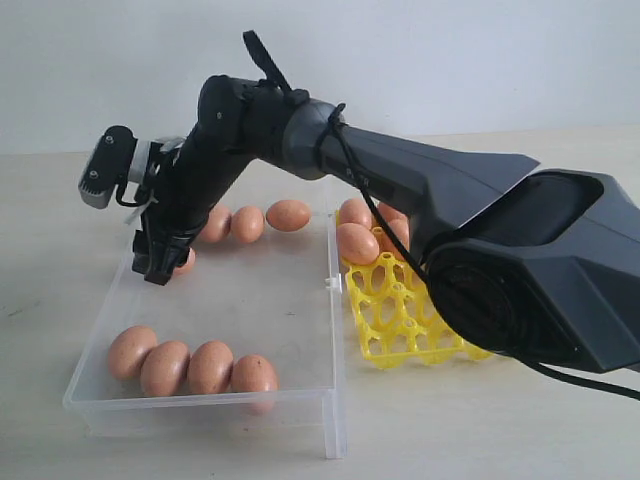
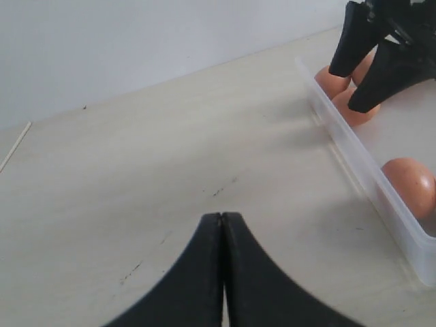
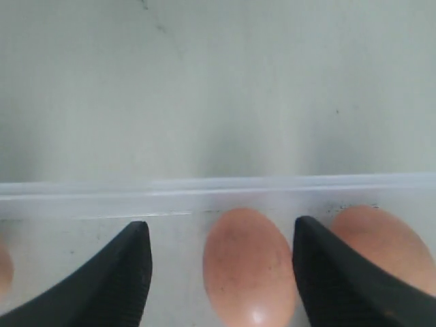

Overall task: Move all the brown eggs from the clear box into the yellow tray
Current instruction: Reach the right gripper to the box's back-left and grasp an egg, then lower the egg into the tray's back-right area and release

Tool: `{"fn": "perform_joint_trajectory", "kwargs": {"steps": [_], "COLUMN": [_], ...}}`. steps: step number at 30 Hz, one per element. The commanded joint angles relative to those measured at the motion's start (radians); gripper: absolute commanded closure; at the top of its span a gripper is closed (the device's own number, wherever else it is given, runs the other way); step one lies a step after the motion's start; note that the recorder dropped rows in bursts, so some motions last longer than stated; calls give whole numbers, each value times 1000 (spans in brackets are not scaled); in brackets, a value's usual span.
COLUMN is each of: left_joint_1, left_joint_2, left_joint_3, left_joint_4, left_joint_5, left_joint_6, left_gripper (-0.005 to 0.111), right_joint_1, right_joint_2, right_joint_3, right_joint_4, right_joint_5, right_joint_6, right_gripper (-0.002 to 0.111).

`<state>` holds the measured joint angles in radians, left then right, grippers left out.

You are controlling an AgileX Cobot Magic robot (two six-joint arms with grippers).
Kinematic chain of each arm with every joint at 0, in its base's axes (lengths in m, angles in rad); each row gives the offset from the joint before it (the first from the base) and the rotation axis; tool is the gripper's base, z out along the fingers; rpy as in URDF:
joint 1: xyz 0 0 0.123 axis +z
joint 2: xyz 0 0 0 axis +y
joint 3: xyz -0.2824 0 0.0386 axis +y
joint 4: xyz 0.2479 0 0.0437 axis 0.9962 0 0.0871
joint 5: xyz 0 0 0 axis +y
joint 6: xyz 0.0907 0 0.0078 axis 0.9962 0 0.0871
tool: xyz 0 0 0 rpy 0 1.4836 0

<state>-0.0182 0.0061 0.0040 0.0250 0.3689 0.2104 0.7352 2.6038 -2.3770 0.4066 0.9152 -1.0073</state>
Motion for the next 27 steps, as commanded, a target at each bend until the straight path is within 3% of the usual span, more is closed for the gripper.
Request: {"fn": "perform_joint_trajectory", "kwargs": {"steps": [1,13,15,19,24,27], "left_joint_1": [-2,-2,-2,-2,-2,-2], "left_joint_2": [-6,-6,-6,-6,-6,-6], "left_joint_3": [-4,-4,-4,-4,-4,-4], "left_joint_4": [0,0,0,0,0,0], "left_joint_5": [-8,-8,-8,-8,-8,-8], "left_joint_6": [-5,-5,-5,-5,-5,-5], "left_gripper": [107,107,107,107,107,107], "right_joint_1": [-2,-2,-2,-2,-2,-13], "right_joint_2": [18,82,83,46,-55,-157], "right_joint_3": [-4,-4,-4,-4,24,139], "right_joint_4": [-102,-93,-93,-95,-172,-218], "right_joint_5": [-37,-101,-99,-99,-116,-202], "right_joint_6": [53,133,146,153,375,526], "right_gripper": [50,51,61,108,108,108]}}
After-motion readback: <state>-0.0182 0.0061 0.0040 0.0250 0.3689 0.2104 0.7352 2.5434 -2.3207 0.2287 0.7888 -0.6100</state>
